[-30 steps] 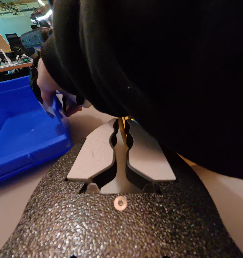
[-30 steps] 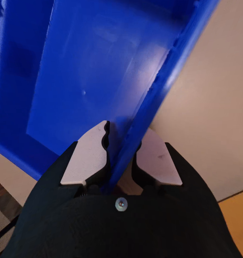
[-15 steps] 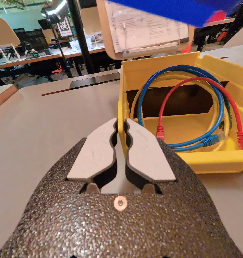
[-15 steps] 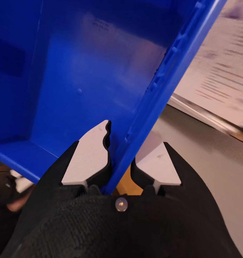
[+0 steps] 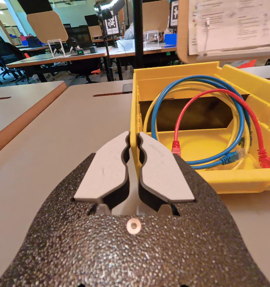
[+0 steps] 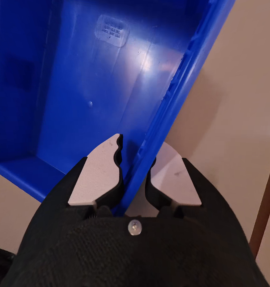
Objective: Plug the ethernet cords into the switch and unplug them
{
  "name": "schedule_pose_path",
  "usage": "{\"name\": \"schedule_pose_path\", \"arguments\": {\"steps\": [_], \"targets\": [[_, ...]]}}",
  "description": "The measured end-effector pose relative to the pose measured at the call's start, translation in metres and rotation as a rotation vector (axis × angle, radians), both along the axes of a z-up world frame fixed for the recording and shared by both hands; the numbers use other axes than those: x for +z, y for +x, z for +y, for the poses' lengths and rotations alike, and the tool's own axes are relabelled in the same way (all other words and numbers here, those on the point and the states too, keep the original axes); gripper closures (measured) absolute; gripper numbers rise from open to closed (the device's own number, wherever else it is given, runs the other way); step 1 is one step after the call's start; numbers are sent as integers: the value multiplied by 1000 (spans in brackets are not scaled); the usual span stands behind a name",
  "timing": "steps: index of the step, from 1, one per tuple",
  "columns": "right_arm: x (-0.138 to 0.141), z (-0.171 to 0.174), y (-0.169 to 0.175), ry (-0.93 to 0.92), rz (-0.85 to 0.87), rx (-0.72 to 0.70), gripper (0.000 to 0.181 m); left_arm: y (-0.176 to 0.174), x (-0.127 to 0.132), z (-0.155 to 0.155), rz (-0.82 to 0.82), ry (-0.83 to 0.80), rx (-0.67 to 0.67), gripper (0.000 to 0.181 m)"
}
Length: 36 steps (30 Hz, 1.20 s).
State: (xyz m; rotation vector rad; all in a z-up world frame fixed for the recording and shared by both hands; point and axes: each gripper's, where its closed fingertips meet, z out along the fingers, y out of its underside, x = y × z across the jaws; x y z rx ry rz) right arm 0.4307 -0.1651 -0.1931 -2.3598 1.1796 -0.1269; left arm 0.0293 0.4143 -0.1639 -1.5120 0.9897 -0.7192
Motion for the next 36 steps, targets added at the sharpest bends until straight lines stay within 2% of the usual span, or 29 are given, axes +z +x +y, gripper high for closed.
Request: {"name": "schedule_pose_path", "arguments": {"steps": [3, 7, 13, 19, 23, 31, 36], "targets": [[-15, -6, -1, 4, 51, 11, 151, 1, 0, 27, 0, -2, 13, 175], [-25, 2, 9, 42, 87, 37, 151, 5, 0, 58, 21, 11, 26, 174], [-35, 15, 34, -17, 114, 137, 151, 10, 0, 86, 40, 33, 28, 172], [-36, 34, 66, -39, 115, 247, 152, 9, 1, 91, -10, -1, 48, 175], [-36, 33, 80, -54, 104, 276, 148, 8, 1, 91, -16, -12, 48, 175], [-35, 18, 96, -200, -16, 173, 126, 5, 2, 88, -26, -30, 43, 175], [-13, 10, 98, -172, -163, 104, 118, 5, 2, 87, -27, -34, 37, 175]]}}
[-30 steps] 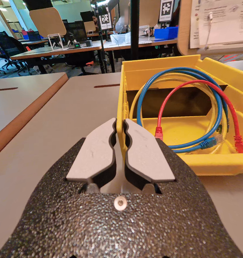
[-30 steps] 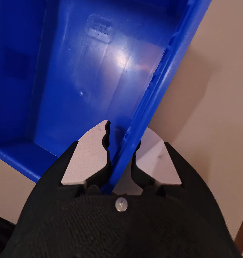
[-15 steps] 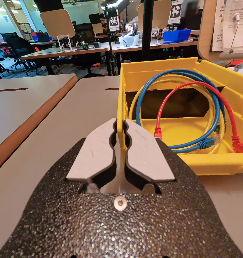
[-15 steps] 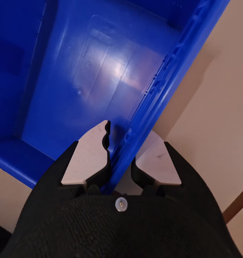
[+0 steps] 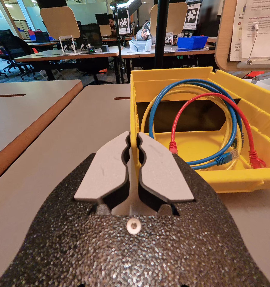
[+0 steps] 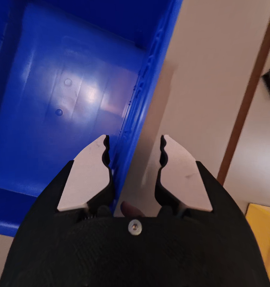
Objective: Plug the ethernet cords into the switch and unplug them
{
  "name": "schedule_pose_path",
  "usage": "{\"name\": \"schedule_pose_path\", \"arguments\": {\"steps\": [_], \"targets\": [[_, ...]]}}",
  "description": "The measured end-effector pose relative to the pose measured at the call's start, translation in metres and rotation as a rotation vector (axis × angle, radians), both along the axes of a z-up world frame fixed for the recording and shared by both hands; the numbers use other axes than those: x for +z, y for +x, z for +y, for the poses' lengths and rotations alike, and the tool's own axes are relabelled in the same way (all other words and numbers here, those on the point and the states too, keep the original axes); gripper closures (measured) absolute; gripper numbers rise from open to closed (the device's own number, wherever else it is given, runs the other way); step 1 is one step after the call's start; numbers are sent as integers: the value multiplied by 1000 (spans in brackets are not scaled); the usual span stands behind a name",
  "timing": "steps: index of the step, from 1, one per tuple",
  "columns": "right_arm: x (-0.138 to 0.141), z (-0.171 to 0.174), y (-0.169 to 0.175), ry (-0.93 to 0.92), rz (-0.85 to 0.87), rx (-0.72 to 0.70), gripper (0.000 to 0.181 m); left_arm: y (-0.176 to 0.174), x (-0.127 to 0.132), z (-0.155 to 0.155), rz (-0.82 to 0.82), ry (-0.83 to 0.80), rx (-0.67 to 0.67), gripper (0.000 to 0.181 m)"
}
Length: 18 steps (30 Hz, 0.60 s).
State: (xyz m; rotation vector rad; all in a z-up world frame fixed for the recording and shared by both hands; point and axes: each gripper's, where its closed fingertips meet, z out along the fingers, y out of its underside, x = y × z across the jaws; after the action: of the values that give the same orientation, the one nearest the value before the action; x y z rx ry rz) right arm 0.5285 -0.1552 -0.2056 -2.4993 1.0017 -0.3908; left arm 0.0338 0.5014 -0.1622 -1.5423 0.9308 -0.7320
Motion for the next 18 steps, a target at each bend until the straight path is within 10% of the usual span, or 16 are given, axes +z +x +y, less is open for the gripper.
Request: {"name": "schedule_pose_path", "arguments": {"steps": [9, 18], "targets": [[117, -34, -53, 154, -494, -88, 94, -6, 18, -17, -63, 26, -5, 158], [116, 132, -220, 569, -439, 494, 100, 128, 86, -13, 308, -59, -218, 107]]}}
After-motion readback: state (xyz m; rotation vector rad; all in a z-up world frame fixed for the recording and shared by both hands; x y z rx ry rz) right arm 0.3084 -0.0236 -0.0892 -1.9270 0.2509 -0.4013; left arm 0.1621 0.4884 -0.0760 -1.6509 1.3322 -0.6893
